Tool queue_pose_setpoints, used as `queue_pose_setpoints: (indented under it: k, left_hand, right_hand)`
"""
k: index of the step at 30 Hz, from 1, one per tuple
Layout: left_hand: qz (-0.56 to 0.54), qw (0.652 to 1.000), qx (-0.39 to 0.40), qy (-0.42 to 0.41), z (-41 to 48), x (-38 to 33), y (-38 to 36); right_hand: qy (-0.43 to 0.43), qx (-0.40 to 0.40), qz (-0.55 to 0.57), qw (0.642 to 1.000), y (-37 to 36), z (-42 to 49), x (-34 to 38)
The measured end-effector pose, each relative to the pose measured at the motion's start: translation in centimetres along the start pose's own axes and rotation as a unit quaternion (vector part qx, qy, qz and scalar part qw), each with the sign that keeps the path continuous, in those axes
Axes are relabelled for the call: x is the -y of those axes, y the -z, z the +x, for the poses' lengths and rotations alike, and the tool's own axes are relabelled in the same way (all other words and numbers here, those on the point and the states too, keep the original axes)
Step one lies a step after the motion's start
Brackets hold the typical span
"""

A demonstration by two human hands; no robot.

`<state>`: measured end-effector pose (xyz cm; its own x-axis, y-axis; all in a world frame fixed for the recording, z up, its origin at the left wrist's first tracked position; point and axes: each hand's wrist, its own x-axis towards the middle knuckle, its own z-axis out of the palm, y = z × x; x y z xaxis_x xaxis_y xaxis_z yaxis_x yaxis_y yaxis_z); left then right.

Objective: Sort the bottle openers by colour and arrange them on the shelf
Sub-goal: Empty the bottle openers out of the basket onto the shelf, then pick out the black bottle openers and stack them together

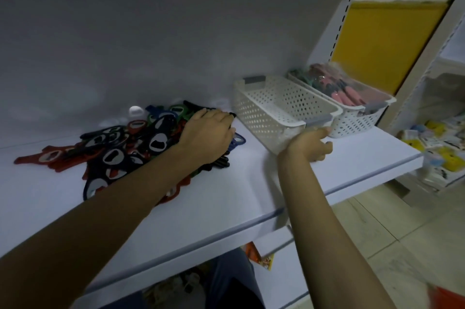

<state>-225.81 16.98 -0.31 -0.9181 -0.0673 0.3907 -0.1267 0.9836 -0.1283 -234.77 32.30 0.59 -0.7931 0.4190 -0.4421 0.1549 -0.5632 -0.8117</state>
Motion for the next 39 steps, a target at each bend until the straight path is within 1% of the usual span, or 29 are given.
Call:
queue_pose_setpoints:
  k: [1,4,7,8,10,13,15,17,19,21,23,24,25,26,27,28,30,32,36,39]
  left_hand:
    - [-0.019,1.000,-0.012,0.001,-1.0,0.4,0.5]
    - [-0.007,0.999,-0.023,0.033,-4.2,1.8,1.3]
    - [0.008,0.998,-0.031,0.062,-7.1,3.2,2.8]
    - [0.012,0.996,-0.030,0.078,-8.3,3.8,3.3]
    - [0.020,0.994,-0.031,0.103,-10.8,5.0,4.2]
    - [0.028,0.989,-0.021,0.141,-14.8,7.5,5.0]
    - [0.027,0.983,-0.002,0.181,-17.2,9.1,5.4]
    - [0.014,0.976,0.012,0.215,-19.6,10.8,5.5]
    - [0.003,0.969,0.032,0.243,-21.8,12.1,5.0]
    - [-0.042,0.959,0.038,0.279,-23.2,12.8,4.0]
    - [-0.119,0.936,0.013,0.332,-23.8,13.3,3.3]
    - [-0.140,0.929,0.004,0.343,-23.8,13.4,3.0]
    - [-0.145,0.929,0.002,0.341,-23.8,13.4,2.7]
    - [-0.150,0.932,0.001,0.331,-23.7,13.6,2.4]
    - [-0.157,0.934,-0.004,0.321,-23.7,13.8,2.1]
    - [-0.162,0.935,-0.005,0.314,-23.7,13.9,1.9]
    - [-0.165,0.936,-0.005,0.310,-23.9,14.1,1.3]
    - [-0.161,0.940,0.001,0.302,-23.9,14.4,0.9]
    - [-0.151,0.949,0.026,0.275,-23.7,14.8,0.7]
    - [-0.133,0.957,0.025,0.257,-23.9,15.0,0.4]
  right_hand:
    - [-0.002,0.016,0.012,1.000,0.4,-0.8,-0.6]
    - [0.014,0.087,0.006,0.996,2.1,-5.1,-3.5]
    - [0.069,0.159,-0.010,0.985,3.0,-9.6,-6.5]
    - [0.090,0.198,-0.018,0.976,3.1,-11.3,-7.2]
    - [0.138,0.284,-0.047,0.948,3.3,-14.1,-8.5]
    - [0.210,0.403,-0.093,0.886,3.4,-17.3,-10.2]
    - [0.249,0.474,-0.125,0.835,3.1,-18.6,-11.2]
    - [0.283,0.539,-0.176,0.774,2.5,-19.8,-12.0]
    - [0.340,0.583,-0.239,0.698,1.3,-20.4,-12.8]
    - [0.392,0.614,-0.316,0.608,-0.3,-20.7,-13.3]
    - [0.433,0.619,-0.406,0.514,-1.7,-21.1,-13.9]
    - [0.457,0.607,-0.443,0.475,-2.2,-21.3,-14.3]
    - [0.484,0.590,-0.473,0.440,-2.3,-21.2,-14.8]
    - [0.509,0.570,-0.495,0.413,-2.4,-21.3,-15.4]
    - [0.529,0.550,-0.512,0.394,-2.4,-21.3,-16.1]
    - [0.544,0.532,-0.523,0.385,-2.4,-21.3,-16.6]
    - [0.562,0.509,-0.529,0.382,-2.2,-21.1,-17.4]
    - [0.572,0.501,-0.519,0.390,-2.1,-20.9,-18.0]
    - [0.563,0.499,-0.505,0.423,-1.8,-20.8,-17.9]
    - [0.563,0.480,-0.515,0.433,-1.7,-20.8,-18.0]
